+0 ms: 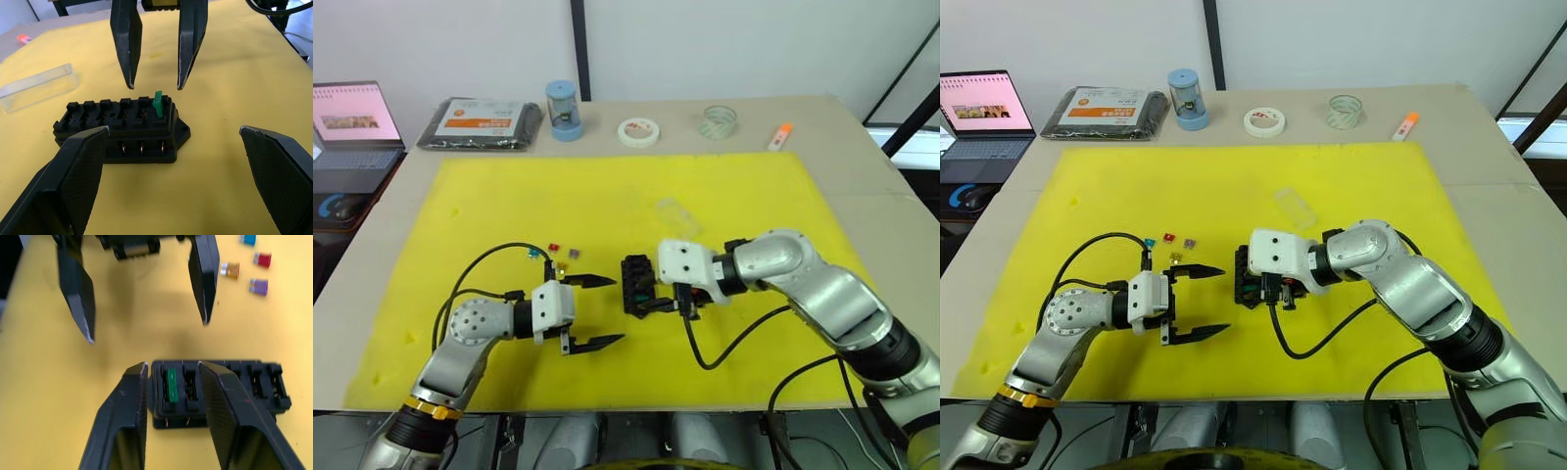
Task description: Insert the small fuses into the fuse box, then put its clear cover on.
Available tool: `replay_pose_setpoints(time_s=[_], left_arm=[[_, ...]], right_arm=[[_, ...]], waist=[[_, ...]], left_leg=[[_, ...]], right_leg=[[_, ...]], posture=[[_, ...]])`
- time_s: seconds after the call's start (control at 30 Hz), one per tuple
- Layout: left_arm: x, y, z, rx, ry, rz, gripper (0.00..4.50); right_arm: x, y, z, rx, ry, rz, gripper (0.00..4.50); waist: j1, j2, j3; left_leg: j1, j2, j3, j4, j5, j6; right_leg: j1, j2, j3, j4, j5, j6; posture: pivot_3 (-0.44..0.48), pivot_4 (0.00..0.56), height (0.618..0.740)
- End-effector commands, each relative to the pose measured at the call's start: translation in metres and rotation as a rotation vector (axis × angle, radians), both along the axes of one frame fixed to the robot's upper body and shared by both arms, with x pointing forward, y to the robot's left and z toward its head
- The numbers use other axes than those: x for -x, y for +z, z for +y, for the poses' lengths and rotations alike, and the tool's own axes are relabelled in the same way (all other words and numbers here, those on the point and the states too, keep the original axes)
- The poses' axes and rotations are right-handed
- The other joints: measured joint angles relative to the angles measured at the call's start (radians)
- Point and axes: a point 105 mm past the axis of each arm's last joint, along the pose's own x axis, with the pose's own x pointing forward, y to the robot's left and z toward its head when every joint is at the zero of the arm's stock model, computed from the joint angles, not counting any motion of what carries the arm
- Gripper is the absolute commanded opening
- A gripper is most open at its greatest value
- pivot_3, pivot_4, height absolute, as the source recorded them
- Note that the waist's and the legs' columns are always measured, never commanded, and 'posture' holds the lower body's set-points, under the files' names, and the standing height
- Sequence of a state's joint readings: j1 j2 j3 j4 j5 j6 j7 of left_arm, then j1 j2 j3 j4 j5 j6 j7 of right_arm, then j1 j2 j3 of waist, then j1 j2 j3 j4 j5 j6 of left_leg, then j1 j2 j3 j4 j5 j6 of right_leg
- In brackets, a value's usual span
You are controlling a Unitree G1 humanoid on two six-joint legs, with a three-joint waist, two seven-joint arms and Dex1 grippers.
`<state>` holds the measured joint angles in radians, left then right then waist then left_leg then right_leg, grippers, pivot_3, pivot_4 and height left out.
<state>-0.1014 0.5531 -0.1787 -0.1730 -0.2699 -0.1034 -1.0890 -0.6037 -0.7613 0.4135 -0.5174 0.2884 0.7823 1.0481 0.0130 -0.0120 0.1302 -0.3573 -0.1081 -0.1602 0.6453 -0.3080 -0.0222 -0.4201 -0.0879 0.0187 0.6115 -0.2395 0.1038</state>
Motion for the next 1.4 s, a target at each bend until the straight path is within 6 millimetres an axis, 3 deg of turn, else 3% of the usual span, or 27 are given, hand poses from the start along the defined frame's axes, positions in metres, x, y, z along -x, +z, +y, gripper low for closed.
replay_pose_setpoints(time_s=[0.03, 0.07, 0.1, 0.53, 1.1, 1.4], left_arm=[[-0.001, 0.01, -0.003, 0.014, -0.022, -0.044, 4.5], [-0.002, 0.011, -0.003, 0.015, -0.023, -0.046, 4.5], [-0.003, 0.012, -0.003, 0.015, -0.024, -0.048, 4.5], [-0.006, 0.016, -0.004, 0.004, -0.02, -0.05, 4.5], [-0.012, 0.02, 0.0, 0.004, 0.009, -0.053, 4.5], [-0.013, 0.021, -0.003, 0.005, 0.006, -0.052, 4.5]], right_arm=[[0.002, 0.01, 0.003, -0.04, 0.017, -0.033, 0.44], [0.002, 0.008, 0.003, -0.035, 0.016, -0.03, 0.07], [0.002, 0.006, 0.003, -0.032, 0.015, -0.029, 0.01], [-0.004, -0.034, -0.001, 0.031, -0.006, 0.04, 0.01], [-0.008, -0.028, -0.01, 0.044, 0.02, -0.018, 0.01], [-0.008, -0.043, -0.009, 0.103, 0.036, -0.061, 0.01]], waist=[[0.0, 0.0, 0.0], [0.0, 0.0, 0.0], [0.0, 0.0, 0.0], [0.0, 0.0, 0.0], [0.0, 0.0, 0.0], [0.0, 0.0, 0.0]], left_leg=[[0.0, 0.0, 0.0, 0.0, 0.0, 0.0], [0.0, 0.0, 0.0, 0.0, 0.0, 0.0], [0.0, 0.0, 0.0, 0.0, 0.0, 0.0], [0.001, 0.0, 0.0, 0.0, 0.0, 0.0], [0.001, 0.0, 0.0, 0.0, 0.0, 0.0], [0.002, 0.0, 0.0, 0.0, 0.0, 0.0]], right_leg=[[0.0, 0.0, 0.0, 0.0, 0.0, 0.0], [0.0, 0.0, 0.0, 0.0, 0.0, 0.0], [0.0, 0.0, 0.0, 0.0, 0.0, 0.0], [0.0, 0.0, 0.0, 0.0, 0.0, 0.0], [0.001, 0.0, 0.0, 0.0, 0.0, 0.0], [0.001, 0.0, 0.0, 0.0, 0.0, 0.0]], posture=[[0.0, 0.15, 0.74], [0.0, 0.15, 0.74], [0.0, 0.15, 0.74], [0.0, 0.15, 0.74], [0.0, 0.15, 0.74], [0.0, 0.15, 0.74]])
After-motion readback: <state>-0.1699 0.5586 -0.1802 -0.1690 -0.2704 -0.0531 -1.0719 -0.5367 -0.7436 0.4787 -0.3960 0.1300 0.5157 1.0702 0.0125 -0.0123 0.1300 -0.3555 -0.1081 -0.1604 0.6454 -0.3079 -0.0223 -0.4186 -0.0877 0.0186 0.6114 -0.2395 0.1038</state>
